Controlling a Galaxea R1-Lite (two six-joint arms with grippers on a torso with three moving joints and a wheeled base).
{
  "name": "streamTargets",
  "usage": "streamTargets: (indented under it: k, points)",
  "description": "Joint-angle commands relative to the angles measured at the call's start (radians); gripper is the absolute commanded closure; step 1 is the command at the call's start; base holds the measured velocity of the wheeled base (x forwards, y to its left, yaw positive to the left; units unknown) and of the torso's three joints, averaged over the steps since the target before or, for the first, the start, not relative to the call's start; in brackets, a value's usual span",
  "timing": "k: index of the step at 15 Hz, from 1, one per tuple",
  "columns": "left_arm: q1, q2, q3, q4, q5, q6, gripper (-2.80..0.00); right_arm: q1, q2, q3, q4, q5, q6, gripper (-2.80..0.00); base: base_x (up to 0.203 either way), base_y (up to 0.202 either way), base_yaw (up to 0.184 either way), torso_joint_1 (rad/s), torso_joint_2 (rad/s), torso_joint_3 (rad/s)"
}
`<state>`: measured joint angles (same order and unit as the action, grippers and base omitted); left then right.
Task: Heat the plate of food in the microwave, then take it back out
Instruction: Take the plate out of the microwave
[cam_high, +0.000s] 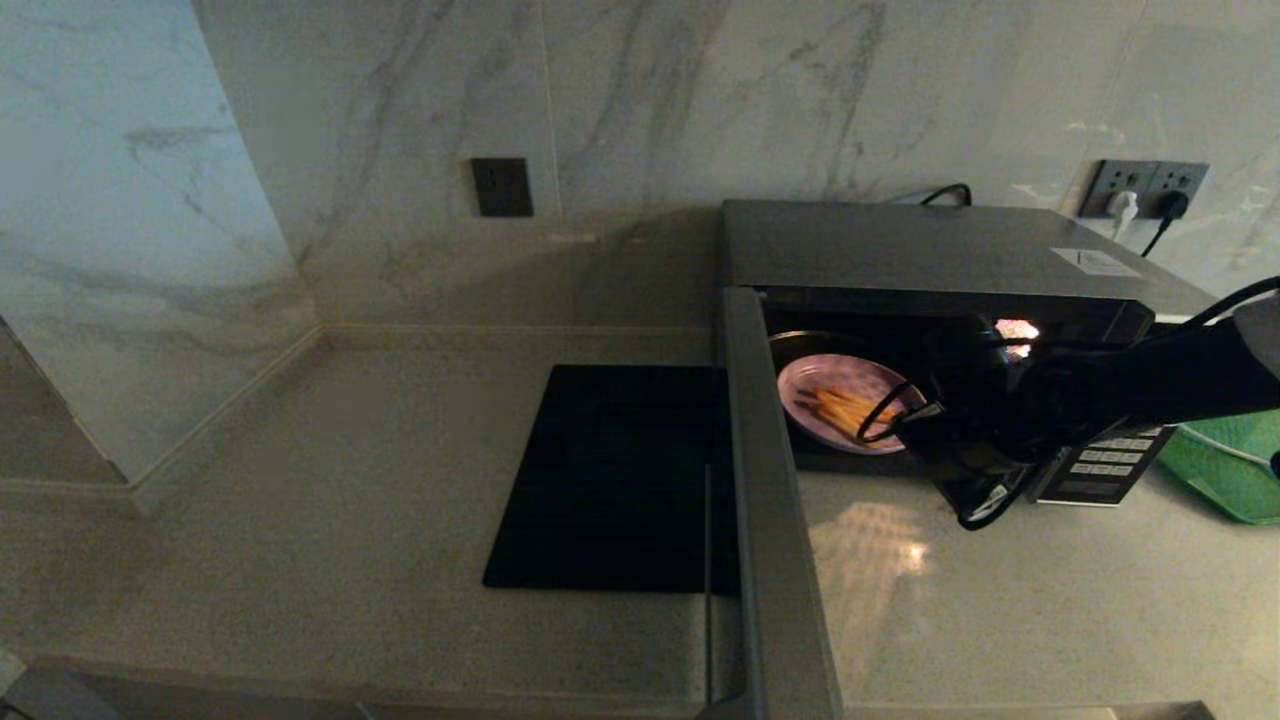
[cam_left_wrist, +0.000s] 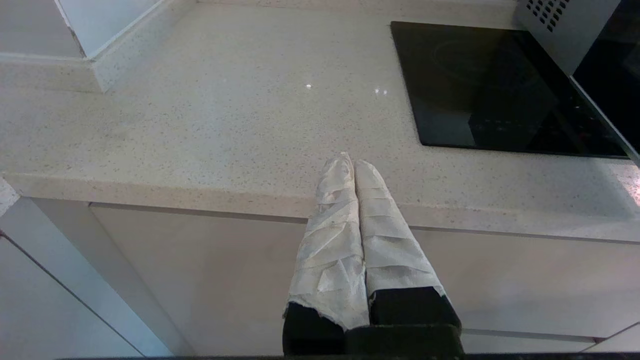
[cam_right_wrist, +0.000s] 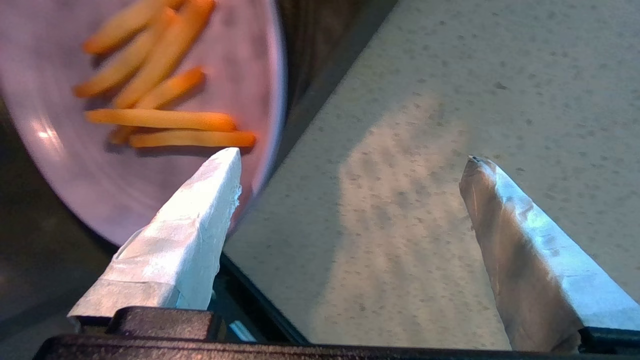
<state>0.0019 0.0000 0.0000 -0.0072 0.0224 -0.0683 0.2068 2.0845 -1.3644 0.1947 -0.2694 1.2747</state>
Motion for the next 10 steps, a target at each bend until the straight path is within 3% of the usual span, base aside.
streamTargets:
  k: [1, 10]
  points:
    - [0.0, 0.0, 0.0, 0.0, 0.001, -0.001, 0.0, 0.002, 0.002, -0.029, 0.01, -0.002, 0.012, -2.8, 0.0, 0.0, 0.0, 0.0, 0.0, 0.0]
    - [0.001, 0.001, 0.0, 0.0, 0.001, -0.001, 0.0, 0.002, 0.045, -0.2, 0.232, -0.005, 0.07, -2.8, 0.0, 0.0, 0.0, 0.0, 0.0, 0.0]
